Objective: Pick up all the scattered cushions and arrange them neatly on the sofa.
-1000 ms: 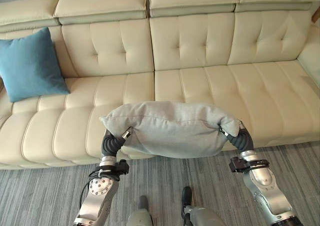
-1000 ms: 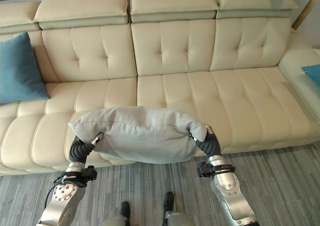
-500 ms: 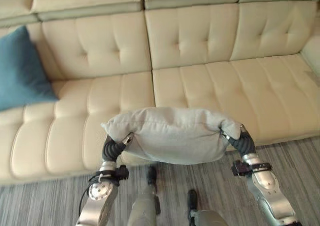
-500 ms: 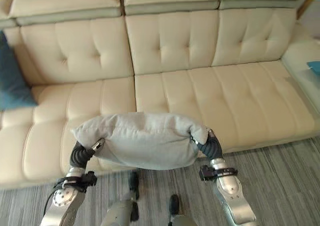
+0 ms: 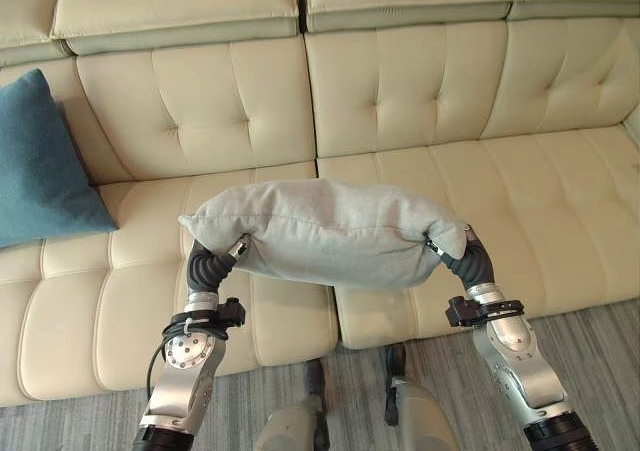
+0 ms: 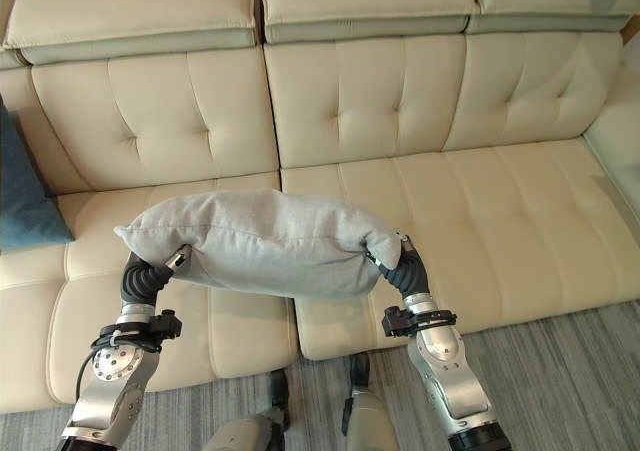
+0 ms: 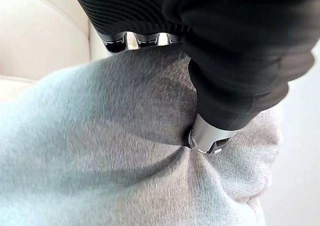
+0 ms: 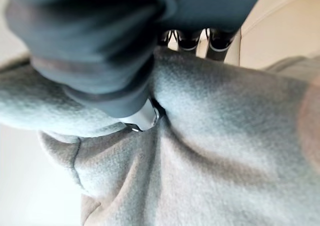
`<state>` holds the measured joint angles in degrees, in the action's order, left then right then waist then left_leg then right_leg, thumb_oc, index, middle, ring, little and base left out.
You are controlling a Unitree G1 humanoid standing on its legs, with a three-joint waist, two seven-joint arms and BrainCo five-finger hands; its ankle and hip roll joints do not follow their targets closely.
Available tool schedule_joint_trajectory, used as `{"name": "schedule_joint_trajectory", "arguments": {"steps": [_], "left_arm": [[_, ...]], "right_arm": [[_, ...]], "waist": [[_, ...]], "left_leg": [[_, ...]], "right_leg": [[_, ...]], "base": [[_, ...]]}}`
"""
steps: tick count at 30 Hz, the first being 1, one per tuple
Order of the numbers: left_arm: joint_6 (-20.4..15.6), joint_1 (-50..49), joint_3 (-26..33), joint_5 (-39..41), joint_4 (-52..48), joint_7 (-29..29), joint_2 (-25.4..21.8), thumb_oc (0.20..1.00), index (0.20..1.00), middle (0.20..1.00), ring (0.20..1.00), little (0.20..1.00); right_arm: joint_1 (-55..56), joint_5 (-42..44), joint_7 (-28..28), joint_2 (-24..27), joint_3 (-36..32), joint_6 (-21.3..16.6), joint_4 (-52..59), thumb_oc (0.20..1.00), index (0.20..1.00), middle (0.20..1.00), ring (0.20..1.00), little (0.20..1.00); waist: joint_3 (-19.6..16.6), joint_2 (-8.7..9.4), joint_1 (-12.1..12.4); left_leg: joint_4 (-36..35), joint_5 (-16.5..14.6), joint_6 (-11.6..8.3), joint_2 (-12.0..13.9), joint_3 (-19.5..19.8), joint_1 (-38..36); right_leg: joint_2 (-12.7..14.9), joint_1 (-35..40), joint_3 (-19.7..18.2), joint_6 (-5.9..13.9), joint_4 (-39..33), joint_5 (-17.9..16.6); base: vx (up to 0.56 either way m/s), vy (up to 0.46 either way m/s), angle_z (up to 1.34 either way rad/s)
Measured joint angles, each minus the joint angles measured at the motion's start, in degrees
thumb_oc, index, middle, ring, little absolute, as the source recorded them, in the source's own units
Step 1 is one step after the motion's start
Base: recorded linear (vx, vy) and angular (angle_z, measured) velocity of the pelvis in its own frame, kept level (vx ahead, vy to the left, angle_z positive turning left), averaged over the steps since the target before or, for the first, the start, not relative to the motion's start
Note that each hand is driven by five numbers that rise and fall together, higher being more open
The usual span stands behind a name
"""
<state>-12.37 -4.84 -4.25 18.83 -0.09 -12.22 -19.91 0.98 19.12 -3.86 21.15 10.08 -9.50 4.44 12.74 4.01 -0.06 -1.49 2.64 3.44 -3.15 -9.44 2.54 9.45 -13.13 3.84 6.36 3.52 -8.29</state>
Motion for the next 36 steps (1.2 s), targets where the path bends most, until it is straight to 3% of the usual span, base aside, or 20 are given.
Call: {"name": "schedule_joint_trajectory", "arguments": {"steps": [1, 2, 3, 4, 9, 14, 18, 19, 22, 24, 25, 26, 27, 31, 36], "left_arm": [[0.0, -1.3, 0.0, 0.0, 0.0, 0.1, 1.1, 0.200, 0.200, 0.200, 0.200, 0.200], [-0.1, -2.6, 0.1, 0.0, -0.8, 0.4, 1.1, 0.200, 0.200, 0.200, 0.200, 0.200], [-0.1, -2.9, 0.3, 0.0, -0.9, 1.1, 1.4, 0.200, 0.200, 0.200, 0.200, 0.200], [0.0, -2.9, 0.3, 0.0, -0.9, 1.3, 1.4, 0.200, 0.200, 0.200, 0.200, 0.200], [0.4, -2.6, 0.2, -0.4, -0.4, 1.3, 1.4, 0.200, 0.200, 0.200, 0.200, 0.200], [0.6, 0.2, 0.3, -2.6, 2.2, -0.7, 0.8, 0.200, 0.200, 0.200, 0.200, 0.200], [-0.1, 11.8, -1.6, -4.2, 10.0, -6.7, -1.2, 0.200, 0.200, 0.200, 0.200, 0.200], [-0.1, 20.0, -2.7, -4.0, 15.7, -8.9, -1.9, 0.200, 0.200, 0.200, 0.200, 0.200], [-0.6, 41.9, -8.5, -3.6, 34.5, -12.6, -6.6, 0.200, 0.200, 0.200, 0.200, 0.200], [-1.4, 52.1, -12.7, -1.9, 39.3, -14.1, -8.3, 0.200, 0.200, 0.200, 0.200, 0.200], [-1.6, 53.4, -13.3, -1.7, 39.5, -14.5, -8.8, 0.200, 0.200, 0.200, 0.200, 0.200], [-2.5, 53.4, -13.5, -1.4, 39.1, -15.2, -8.8, 0.533, 0.533, 0.533, 0.533, 0.533], [-3.2, 53.5, -13.7, -1.4, 39.1, -15.2, -8.7, 1.000, 1.000, 1.000, 1.000, 1.000], [-5.5, 60.4, -14.6, 2.6, 44.8, -14.5, -9.8, 1.000, 1.000, 1.000, 1.000, 1.000], [-6.2, 61.1, -13.1, 3.7, 41.5, -13.1, -13.2, 1.000, 1.000, 1.000, 1.000, 1.000]], "right_arm": [[0.1, 0.0, 0.0, 0.5, 0.1, 0.0, -0.4, 0.200, 0.200, 0.200, 0.200, 0.200], [-0.1, 0.0, 0.1, 0.9, 0.3, 0.0, -0.6, 0.200, 0.200, 0.200, 0.200, 0.200], [-0.2, 0.0, 0.3, 1.3, 0.3, 0.0, -1.4, 0.200, 0.200, 0.200, 0.200, 0.200], [-0.5, 0.0, 0.3, 1.5, 0.4, 0.0, -1.9, 0.200, 0.200, 0.200, 0.200, 0.200], [-2.1, -0.1, 0.2, 3.4, 1.4, 0.2, -2.1, 0.200, 0.200, 0.200, 0.200, 0.200], [-8.4, -0.9, -0.7, 5.5, 3.3, 0.3, -4.3, 0.200, 0.200, 0.200, 0.200, 0.200], [-20.8, -1.1, -5.1, 3.4, 7.3, -0.3, -13.7, 0.200, 0.200, 0.200, 0.200, 0.200], [-28.2, -0.9, -7.4, 1.1, 7.4, 0.0, -20.5, 0.200, 0.200, 0.200, 0.200, 0.200], [-46.5, 1.4, -10.9, 0.5, 10.4, 0.1, -39.5, 0.200, 0.200, 0.200, 0.200, 0.200], [-55.9, 4.0, -12.7, 2.1, 11.9, -0.1, -46.8, 0.200, 0.200, 0.200, 0.200, 0.200], [-57.7, 4.6, -13.1, 2.6, 11.9, -0.1, -46.9, 0.485, 0.485, 0.485, 0.485, 0.485], [-58.0, 4.7, -13.5, 3.6, 11.9, -0.5, -46.0, 1.000, 1.000, 1.000, 1.000, 1.000], [-58.3, 4.8, -13.7, 4.4, 12.0, -0.7, -46.1, 1.000, 1.000, 1.000, 1.000, 1.000], [-66.2, 5.8, -14.5, 11.4, 15.9, -2.5, -47.3, 1.000, 1.000, 1.000, 1.000, 1.000], [-71.5, 6.1, -15.8, 17.6, 16.2, -3.1, -45.9, 1.000, 1.000, 1.000, 1.000, 1.000]], "waist": [[-0.3, -0.65, 0.5], [-0.7, -0.96, 0.7], [-0.9, -1.08, 0.7], [-0.9, -1.04, 0.8], [-1.3, -1.30, 0.8], [-1.5, -1.68, 0.9], [-1.7, -2.46, 1.8], [-1.3, -2.72, 2.0], [3.4, -3.58, 2.1], [5.6, -4.02, 2.2], [5.8, -4.13, 2.2], [6.3, -4.42, 2.2], [6.5, -4.64, 2.4], [6.7, -4.95, 2.6], [6.7, -4.88, 3.3]], "left_leg": [[0.1, -0.7, -1.19, 0.9, 0.0, -0.6], [0.0, -1.2, -2.03, 2.0, -0.2, -0.7], [-0.2, -1.4, -4.09, 3.3, 0.9, -0.9], [-0.8, -0.9, -4.79, 4.1, 1.5, -1.6], [-2.0, -0.2, -5.71, 6.7, 2.6, -2.8], [-2.2, 0.5, -6.42, 7.5, 3.0, -2.7], [-2.7, 2.2, -6.56, 7.3, 4.2, 1.6], [-2.6, 4.1, -6.92, 6.9, 4.5, 6.1], [-3.0, 5.7, -7.64, 6.6, 5.3, 12.0], [-3.0, 6.8, -8.74, 6.8, 5.6, 15.1], [-3.0, 6.8, -8.74, 6.9, 5.6, 15.7], [-3.1, 6.8, -8.67, 7.0, 5.6, 15.8], [-3.1, 6.9, -8.40, 7.1, 5.6, 15.9], [-3.0, 6.9, -8.33, 7.2, 5.7, 20.3], [-3.0, 6.9, -8.34, 7.5, 5.6, 20.4]], "right_leg": [[-0.8, 0.9, -0.4, -1.50, -0.7, -1.4], [-1.7, 2.2, 0.0, -1.45, -3.1, -1.3], [-3.0, 5.4, 2.3, -1.75, -8.4, -2.4], [-3.7, 5.9, 3.0, -1.60, -8.6, -2.8], [-6.3, 7.2, 4.3, -3.08, -8.6, -2.0], [-7.0, 7.3, 5.0, -3.96, -8.6, -2.3], [-6.8, 3.4, 5.8, -4.45, -8.7, -2.4], [-6.4, -1.2, 5.9, -3.94, -8.6, -4.1], [-6.1, -7.0, 6.3, -3.87, -8.5, -5.9], [-6.2, -9.6, 7.1, -3.66, -8.6, -6.0], [-6.3, -10.3, 7.1, -3.49, -8.5, -6.2], [-6.4, -10.3, 7.1, -3.70, -8.3, -6.4], [-6.5, -10.4, 7.1, -4.00, -8.3, -6.2], [-6.8, -14.6, 6.8, -6.75, -8.3, -8.2], [-7.1, -14.6, 5.6, -6.75, -8.3, -8.2]], "base": [[0.10, -0.145, 0.19], [0.13, -0.185, 0.08], [0.12, -0.162, 0.20], [0.08, -0.121, 0.31], [0.07, -0.058, 0.06], [0.02, -0.024, 0.06], [-0.18, -0.017, 0.16], [-0.19, -0.011, 0.12], [-0.07, -0.003, 0.15], [-0.02, 0.017, 0.16], [0.00, 0.000, 0.00], [-0.02, 0.032, 0.00], [0.00, 0.000, 0.00], [0.00, 0.003, 0.03], [0.03, -0.001, 0.00]]}}
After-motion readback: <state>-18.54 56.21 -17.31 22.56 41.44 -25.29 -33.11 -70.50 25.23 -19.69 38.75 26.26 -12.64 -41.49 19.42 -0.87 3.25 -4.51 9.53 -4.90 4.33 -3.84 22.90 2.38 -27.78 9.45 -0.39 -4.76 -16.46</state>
